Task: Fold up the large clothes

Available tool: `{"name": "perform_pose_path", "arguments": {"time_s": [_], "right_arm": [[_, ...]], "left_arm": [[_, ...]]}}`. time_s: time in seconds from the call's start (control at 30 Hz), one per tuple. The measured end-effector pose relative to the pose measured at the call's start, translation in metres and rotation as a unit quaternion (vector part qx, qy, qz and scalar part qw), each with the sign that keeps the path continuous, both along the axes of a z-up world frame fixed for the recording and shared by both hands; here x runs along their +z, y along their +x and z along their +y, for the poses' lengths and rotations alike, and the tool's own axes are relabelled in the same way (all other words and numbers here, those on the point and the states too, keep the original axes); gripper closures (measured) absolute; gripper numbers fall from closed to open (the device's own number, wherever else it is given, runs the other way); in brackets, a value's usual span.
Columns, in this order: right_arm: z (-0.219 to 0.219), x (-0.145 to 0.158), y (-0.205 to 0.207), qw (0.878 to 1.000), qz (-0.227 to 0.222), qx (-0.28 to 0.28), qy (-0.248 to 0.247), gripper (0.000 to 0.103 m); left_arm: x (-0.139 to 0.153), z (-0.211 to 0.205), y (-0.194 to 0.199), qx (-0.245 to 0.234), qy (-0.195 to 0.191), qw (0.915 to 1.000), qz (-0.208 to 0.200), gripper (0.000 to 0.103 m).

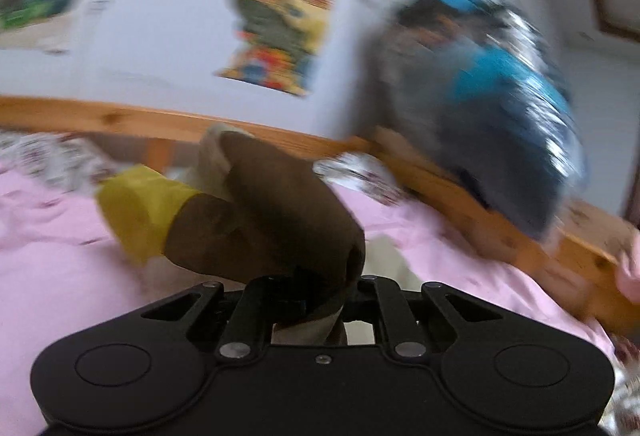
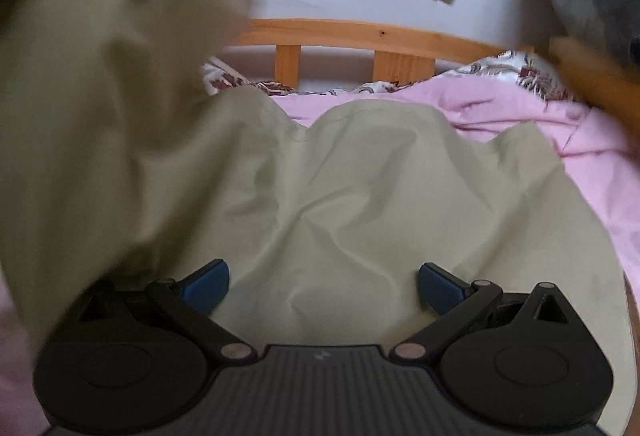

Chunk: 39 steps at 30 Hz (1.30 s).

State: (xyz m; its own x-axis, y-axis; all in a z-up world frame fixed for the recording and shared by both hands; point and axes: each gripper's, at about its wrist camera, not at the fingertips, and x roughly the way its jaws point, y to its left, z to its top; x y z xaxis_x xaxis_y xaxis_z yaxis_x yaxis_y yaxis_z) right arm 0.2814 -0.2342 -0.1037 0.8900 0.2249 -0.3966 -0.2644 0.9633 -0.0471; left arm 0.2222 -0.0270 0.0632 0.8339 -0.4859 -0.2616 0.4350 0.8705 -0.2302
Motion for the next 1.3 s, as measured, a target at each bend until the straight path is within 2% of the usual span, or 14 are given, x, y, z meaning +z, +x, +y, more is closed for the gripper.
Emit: {"name": "perform_pose_path", "arguments": {"time_s": [0.1, 0.2, 0.37, 0.5, 0.63, 0.83, 0.93, 1.03, 1.07, 1.13, 1.2, 1.23, 1.3], "right_arm": [[-0.011, 0.005, -0.024, 1.000, -0.010, 0.019, -0.012, 0.000], [-0.037, 0.014, -0.053, 0.999, -0.012, 0.032, -0.014, 0.000], [-0.094, 0.027, -0.101, 0.999, -0.013, -0.024, -0.028, 0.000], [-0.135, 0.030, -0.123, 0.996, -0.034, -0.080, -0.012, 0.000], [-0.175, 0.037, -0.120, 0.991, -0.046, -0.112, 0.060, 0.001], [-0.220, 0.043, -0.109, 0.975, -0.044, -0.080, 0.202, 0.006], [-0.230, 0.041, -0.097, 0.963, -0.033, -0.052, 0.262, 0.017], [-0.230, 0.041, -0.066, 0.954, -0.011, -0.025, 0.298, 0.032], [-0.227, 0.041, -0.056, 0.954, -0.002, -0.018, 0.299, 0.041], [-0.219, 0.042, -0.034, 0.959, 0.023, -0.013, 0.283, 0.048], [-0.209, 0.043, -0.014, 0.965, 0.043, -0.007, 0.257, 0.064], [-0.203, 0.043, -0.005, 0.968, 0.054, -0.008, 0.244, 0.068], [-0.197, 0.045, 0.007, 0.970, 0.062, 0.004, 0.236, 0.091]], "left_arm": [[0.000, -0.033, 0.012, -0.065, 0.030, 0.9974, 0.010, 0.090], [-0.009, -0.064, 0.024, -0.119, 0.045, 0.9914, 0.031, 0.090], [-0.030, -0.103, 0.035, -0.170, 0.066, 0.9811, 0.065, 0.090], [-0.045, -0.126, 0.038, -0.197, 0.103, 0.9706, 0.092, 0.090], [-0.072, -0.138, 0.035, -0.211, 0.121, 0.9636, 0.111, 0.090], [-0.092, -0.149, 0.030, -0.206, 0.133, 0.9639, 0.104, 0.089], [-0.093, -0.151, 0.028, -0.205, 0.137, 0.9644, 0.097, 0.088], [-0.091, -0.151, 0.026, -0.204, 0.144, 0.9643, 0.088, 0.088], [-0.090, -0.151, 0.025, -0.205, 0.145, 0.9642, 0.087, 0.088], [-0.090, -0.151, 0.026, -0.206, 0.144, 0.9641, 0.085, 0.088], [-0.090, -0.151, 0.026, -0.207, 0.142, 0.9643, 0.086, 0.088], [-0.090, -0.150, 0.026, -0.207, 0.141, 0.9644, 0.085, 0.088], [-0.090, -0.150, 0.025, -0.208, 0.140, 0.9647, 0.081, 0.088]]}}
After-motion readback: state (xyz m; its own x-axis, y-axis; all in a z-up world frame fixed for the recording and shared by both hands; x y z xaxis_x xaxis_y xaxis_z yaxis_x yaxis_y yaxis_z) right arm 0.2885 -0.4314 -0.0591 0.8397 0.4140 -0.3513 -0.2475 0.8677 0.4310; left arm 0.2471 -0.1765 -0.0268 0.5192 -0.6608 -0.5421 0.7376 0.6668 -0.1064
